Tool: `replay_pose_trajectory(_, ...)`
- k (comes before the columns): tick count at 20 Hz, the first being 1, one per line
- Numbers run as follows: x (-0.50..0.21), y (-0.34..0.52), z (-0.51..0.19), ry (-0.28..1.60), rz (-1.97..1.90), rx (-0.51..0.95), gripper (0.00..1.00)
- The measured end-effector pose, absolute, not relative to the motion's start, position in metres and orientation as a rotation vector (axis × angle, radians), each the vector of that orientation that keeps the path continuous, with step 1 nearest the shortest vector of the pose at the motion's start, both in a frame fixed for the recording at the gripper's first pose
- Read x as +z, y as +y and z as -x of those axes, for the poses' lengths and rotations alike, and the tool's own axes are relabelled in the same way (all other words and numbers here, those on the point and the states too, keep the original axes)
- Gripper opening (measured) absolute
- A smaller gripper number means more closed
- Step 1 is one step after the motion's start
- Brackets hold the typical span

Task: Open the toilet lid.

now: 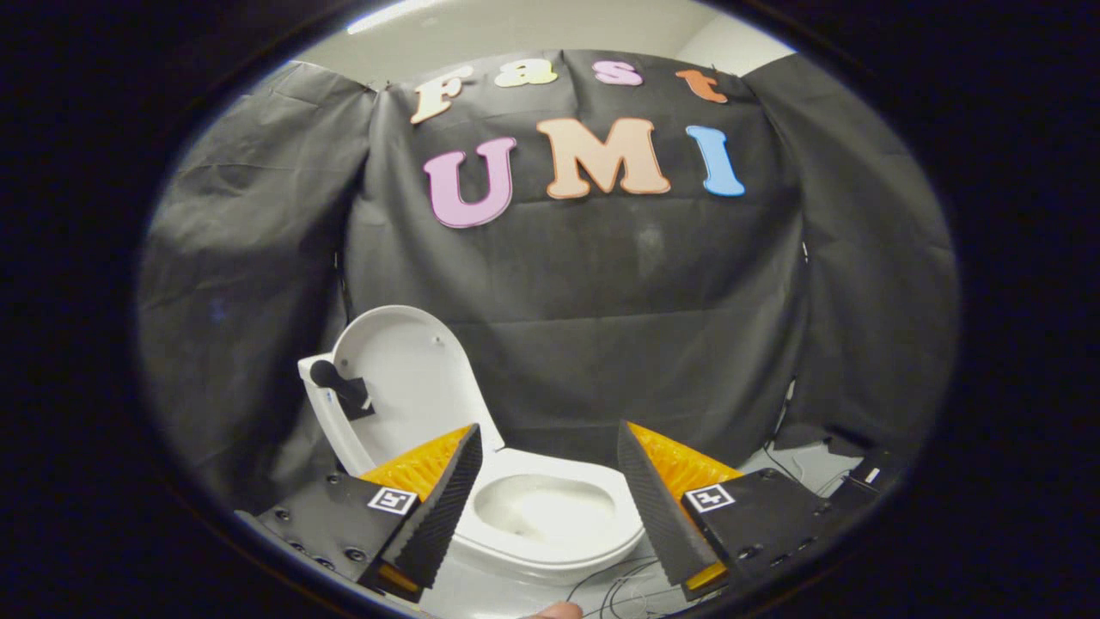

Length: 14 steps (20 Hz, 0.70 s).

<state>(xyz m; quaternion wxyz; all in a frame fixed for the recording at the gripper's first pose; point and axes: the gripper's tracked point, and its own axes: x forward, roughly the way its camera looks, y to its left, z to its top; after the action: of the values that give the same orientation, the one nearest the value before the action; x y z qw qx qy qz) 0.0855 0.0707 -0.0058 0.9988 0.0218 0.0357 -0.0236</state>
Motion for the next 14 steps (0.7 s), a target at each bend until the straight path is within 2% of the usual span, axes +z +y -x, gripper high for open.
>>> replay_pose_trajectory(8,-0.032,0.043,-0.077,0.156,-0.037,-0.085,0.97)
replay_pose_trajectory(14,-0.013,0.032,-0.074,0.092,-0.007,-0.116,0.98)
